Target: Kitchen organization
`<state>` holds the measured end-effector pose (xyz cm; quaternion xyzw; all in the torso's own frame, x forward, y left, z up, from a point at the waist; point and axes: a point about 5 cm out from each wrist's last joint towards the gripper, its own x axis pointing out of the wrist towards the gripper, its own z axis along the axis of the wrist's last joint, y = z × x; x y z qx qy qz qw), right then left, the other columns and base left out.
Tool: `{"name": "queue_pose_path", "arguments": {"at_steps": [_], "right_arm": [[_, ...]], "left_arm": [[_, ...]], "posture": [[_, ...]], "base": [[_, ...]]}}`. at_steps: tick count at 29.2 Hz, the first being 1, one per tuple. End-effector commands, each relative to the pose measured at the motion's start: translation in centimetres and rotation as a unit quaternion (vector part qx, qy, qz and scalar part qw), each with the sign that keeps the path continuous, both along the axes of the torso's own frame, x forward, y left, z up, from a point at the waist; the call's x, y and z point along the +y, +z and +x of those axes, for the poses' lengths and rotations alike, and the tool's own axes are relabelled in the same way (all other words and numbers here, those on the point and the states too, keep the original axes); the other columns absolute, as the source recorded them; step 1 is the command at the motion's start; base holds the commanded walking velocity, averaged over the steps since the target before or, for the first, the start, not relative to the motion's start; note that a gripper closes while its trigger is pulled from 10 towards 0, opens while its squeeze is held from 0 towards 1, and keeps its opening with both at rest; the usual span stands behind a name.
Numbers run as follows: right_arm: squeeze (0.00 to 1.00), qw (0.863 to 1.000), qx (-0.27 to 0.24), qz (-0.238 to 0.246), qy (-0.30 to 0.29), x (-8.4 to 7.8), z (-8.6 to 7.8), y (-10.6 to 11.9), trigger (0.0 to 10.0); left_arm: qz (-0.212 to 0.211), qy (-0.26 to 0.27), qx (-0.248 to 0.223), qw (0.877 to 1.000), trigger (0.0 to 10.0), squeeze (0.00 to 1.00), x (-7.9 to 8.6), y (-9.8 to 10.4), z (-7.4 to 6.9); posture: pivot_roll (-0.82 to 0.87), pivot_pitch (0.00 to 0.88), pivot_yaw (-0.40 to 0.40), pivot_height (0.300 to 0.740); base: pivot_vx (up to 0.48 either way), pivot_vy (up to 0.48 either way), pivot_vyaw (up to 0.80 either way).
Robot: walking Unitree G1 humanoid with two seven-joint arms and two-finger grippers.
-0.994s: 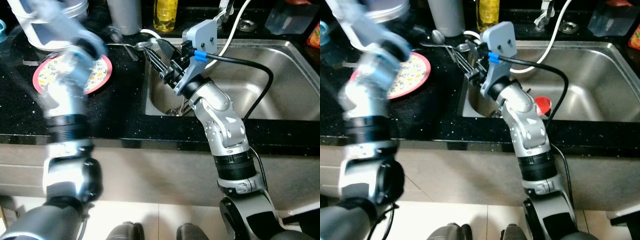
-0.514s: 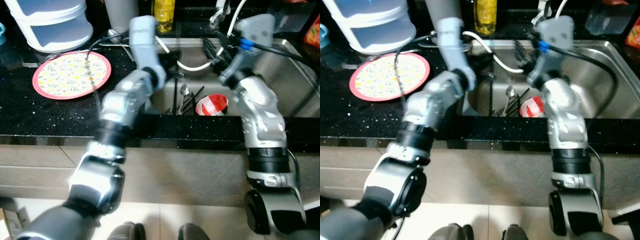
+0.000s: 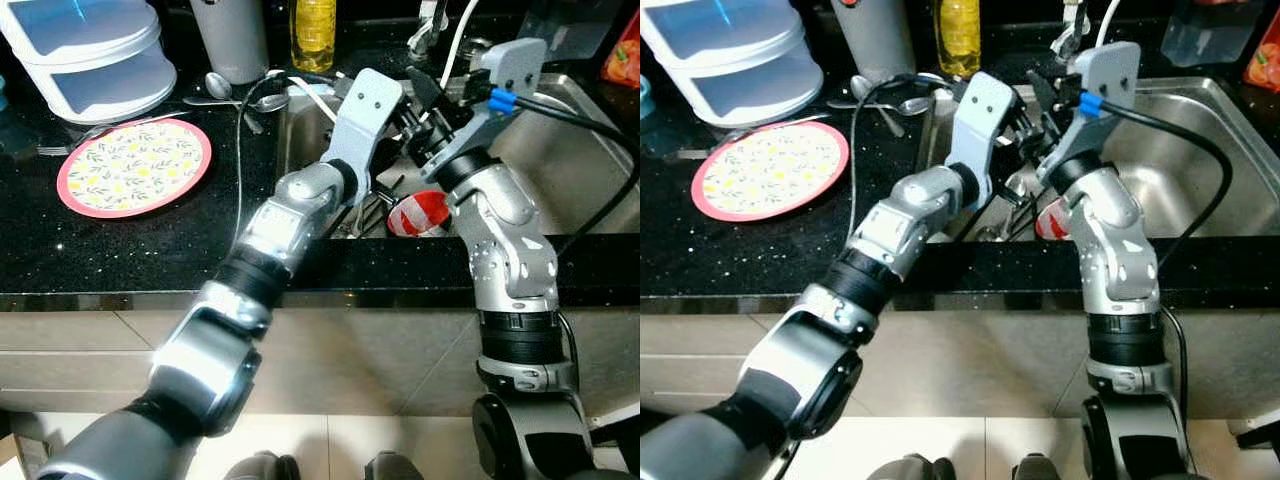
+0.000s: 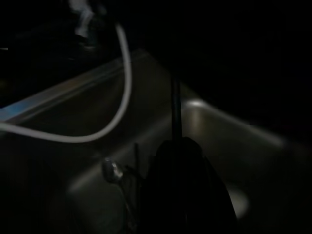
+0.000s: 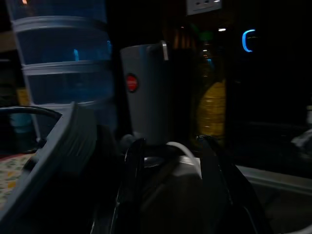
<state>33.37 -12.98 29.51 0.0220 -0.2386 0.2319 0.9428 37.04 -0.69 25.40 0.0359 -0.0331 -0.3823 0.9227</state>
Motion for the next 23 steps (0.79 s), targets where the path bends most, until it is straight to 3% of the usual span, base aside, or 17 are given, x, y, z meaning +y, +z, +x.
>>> {"name": "queue_pose_path", "arguments": {"at_steps": [1, 5, 8, 11, 15, 16, 23], "right_arm": [[0.00, 0.999, -0.021, 0.000, 0.026, 1.0, -0.7, 1.0, 10.0], [0.00, 0.999, -0.020, 0.006, 0.033, 1.2, -0.8, 1.0, 10.0], [0.00, 0.998, -0.016, 0.028, 0.057, 1.8, -0.8, 1.2, 10.0], [0.00, 0.997, -0.016, 0.031, 0.069, 2.4, -0.7, 1.3, 10.0], [0.00, 0.996, -0.018, 0.032, 0.081, 3.2, -0.7, 1.4, 10.0], [0.00, 0.996, -0.019, 0.032, 0.085, 3.4, -0.8, 1.4, 10.0], [0.00, 0.995, -0.020, 0.032, 0.094, 3.7, -1.1, 1.3, 10.0]], "left_arm": [[0.006, 0.031, 0.012, 0.999, 10.0, 0.00, 1.6, -1.0, 0.6], [-0.013, 0.047, 0.000, 0.999, 10.0, 0.00, 2.5, -0.3, 0.6], [-0.067, 0.088, -0.027, 0.993, 10.0, 0.00, 5.7, 1.8, 0.0], [-0.060, 0.100, -0.038, 0.992, 10.0, 0.00, 6.1, 1.8, -0.4], [-0.034, 0.095, -0.043, 0.994, 10.0, 0.00, 5.0, 1.2, -0.7], [-0.026, 0.096, -0.043, 0.994, 10.0, 0.98, 4.7, 0.8, -0.6], [-0.008, 0.114, -0.013, 0.993, 10.0, 1.00, 5.1, -1.2, -0.5]], "posture": [[-0.06, 0.078, 0.087, 0.740], [-0.05, 0.072, 0.083, 0.740], [-0.05, 0.056, 0.064, 0.740], [-0.04, 0.044, 0.062, 0.740], [-0.05, 0.033, 0.063, 0.740], [-0.06, 0.025, 0.065, 0.740], [-0.06, 0.004, 0.069, 0.740]], "base": [[0.000, 0.000, 0.00], [0.000, 0.000, 0.00], [0.000, 0.000, 0.00], [0.000, 0.000, 0.00], [0.000, 0.000, 0.00], [0.000, 0.000, 0.00], [0.000, 0.000, 0.00]]}}
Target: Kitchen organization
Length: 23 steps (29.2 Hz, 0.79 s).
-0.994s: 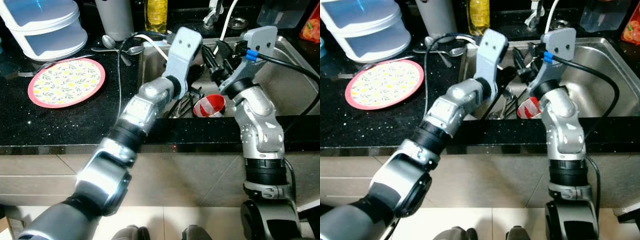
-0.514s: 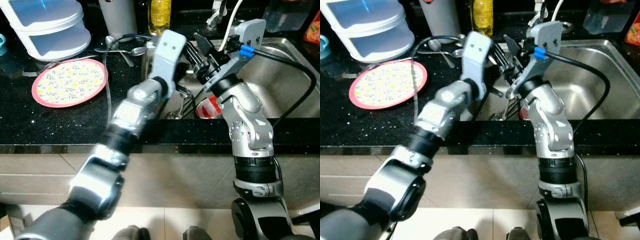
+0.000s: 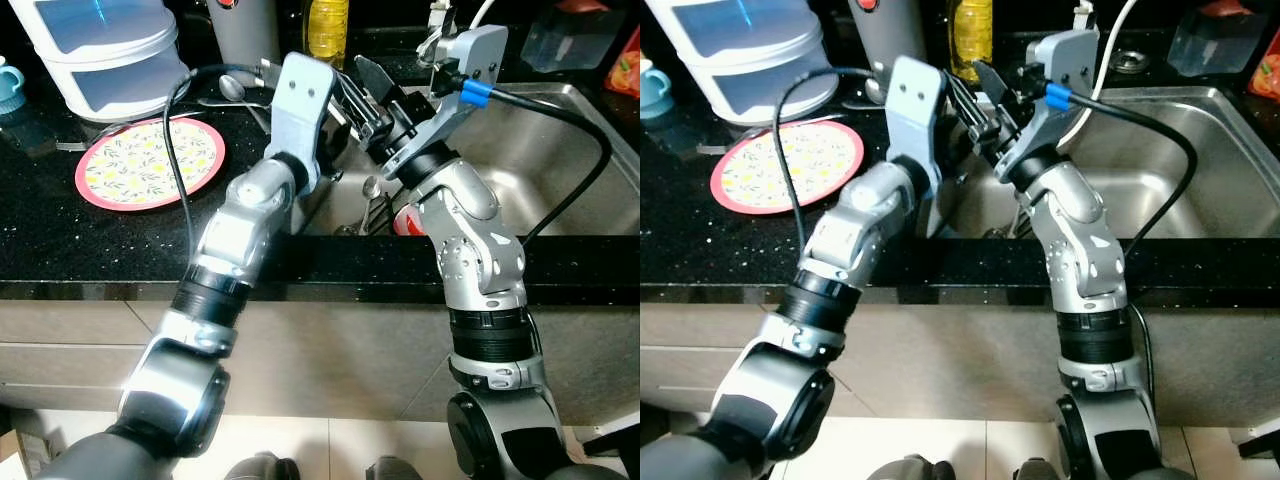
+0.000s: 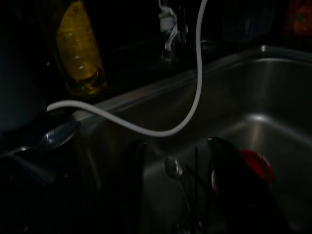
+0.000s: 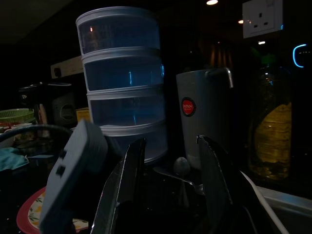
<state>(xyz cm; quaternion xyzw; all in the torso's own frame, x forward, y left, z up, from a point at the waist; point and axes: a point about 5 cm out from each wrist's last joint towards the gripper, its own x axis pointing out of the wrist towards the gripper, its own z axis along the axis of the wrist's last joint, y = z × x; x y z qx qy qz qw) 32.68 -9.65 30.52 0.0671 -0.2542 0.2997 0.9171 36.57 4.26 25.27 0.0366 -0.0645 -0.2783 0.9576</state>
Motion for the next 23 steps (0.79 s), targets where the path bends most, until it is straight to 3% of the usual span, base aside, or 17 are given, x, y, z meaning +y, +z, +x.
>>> {"name": "queue_pose_path", "arguments": {"at_steps": [1, 2, 3, 6, 8, 9, 11, 15, 18, 19, 20, 21, 23], "right_arm": [[0.00, 1.000, -0.009, 0.003, 0.014, 0.4, -0.5, 0.3, 10.0], [0.00, 1.000, -0.009, 0.003, 0.014, 0.4, -0.5, 0.3, 10.0], [0.00, 1.000, -0.009, 0.003, 0.014, 0.4, -0.5, 0.3, 10.0], [0.00, 1.000, -0.008, 0.004, 0.016, 0.4, -0.5, 0.2, 10.0], [0.00, 1.000, -0.007, 0.002, 0.022, 0.7, -0.4, 0.2, 10.0], [0.00, 1.000, -0.007, 0.002, 0.022, 0.7, -0.4, 0.2, 10.0], [0.00, 1.000, -0.006, -0.002, 0.031, 1.0, -0.4, 0.0, 10.0], [0.00, 0.999, -0.005, -0.004, 0.033, 1.1, -0.4, -0.1, 10.0], [0.00, 0.999, 0.004, -0.004, 0.035, 1.3, -0.3, -0.6, 10.0], [0.00, 0.999, 0.011, -0.004, 0.036, 1.5, -0.3, -1.0, 10.0], [0.00, 0.999, 0.011, -0.004, 0.036, 1.5, -0.3, -1.0, 10.0], [0.00, 0.999, 0.015, -0.005, 0.038, 1.7, -0.2, -1.3, 10.0], [0.00, 0.999, 0.015, -0.005, 0.038, 1.7, -0.2, -1.3, 10.0]], "left_arm": [[0.005, 0.008, 0.025, 1.000, 10.0, 1.00, 0.3, -1.2, -0.1], [0.005, 0.008, 0.025, 1.000, 10.0, 1.00, 0.3, -1.2, -0.1], [-0.002, 0.014, 0.026, 1.000, 10.0, 0.00, 0.7, -1.1, -0.2], [-0.011, 0.025, 0.027, 0.999, 10.0, 0.00, 1.2, -1.0, -0.2], [-0.028, 0.077, 0.019, 0.996, 10.0, 0.00, 3.0, -0.6, 0.0], [-0.028, 0.077, 0.019, 0.996, 10.0, 0.00, 3.0, -0.6, 0.0], [-0.024, 0.159, 0.009, 0.987, 10.0, 0.00, 5.3, -0.5, 0.1], [-0.021, 0.185, 0.007, 0.983, 10.0, 0.00, 6.0, -0.5, 0.0], [-0.016, 0.244, -0.007, 0.970, 10.0, 0.00, 8.1, -0.9, -1.2], [-0.049, 0.259, 0.008, 0.965, 10.0, 0.00, 9.0, -1.4, -1.9], [-0.049, 0.259, 0.008, 0.965, 10.0, 0.00, 9.0, -1.4, -1.9], [-0.089, 0.275, 0.028, 0.957, 10.0, 0.00, 10.1, -1.7, -2.6], [-0.089, 0.275, 0.028, 0.957, 10.0, 0.00, 10.1, -1.7, -2.6]], "posture": [[-0.06, 0.003, 0.069, 0.740], [-0.06, 0.003, 0.069, 0.740], [-0.06, 0.001, 0.067, 0.740], [-0.06, 0.000, 0.063, 0.740], [-0.05, 0.000, 0.052, 0.740], [-0.05, 0.000, 0.052, 0.740], [-0.04, 0.000, 0.044, 0.740], [-0.04, 0.000, 0.043, 0.740], [-0.01, 0.000, 0.031, 0.740], [-0.01, 0.000, 0.031, 0.740], [-0.01, 0.000, 0.031, 0.740], [-0.01, 0.000, 0.031, 0.740], [-0.01, 0.000, 0.031, 0.740]], "base": [[0.000, 0.000, 0.00], [0.000, 0.000, 0.00], [0.000, 0.000, 0.00], [0.000, 0.000, 0.00], [0.000, 0.000, 0.00], [0.000, 0.000, 0.00], [0.000, 0.000, 0.00], [0.000, 0.000, 0.00], [0.000, 0.000, 0.00], [0.000, 0.000, 0.00], [0.000, 0.000, 0.00], [0.000, 0.000, 0.00], [0.000, 0.000, 0.00]]}}
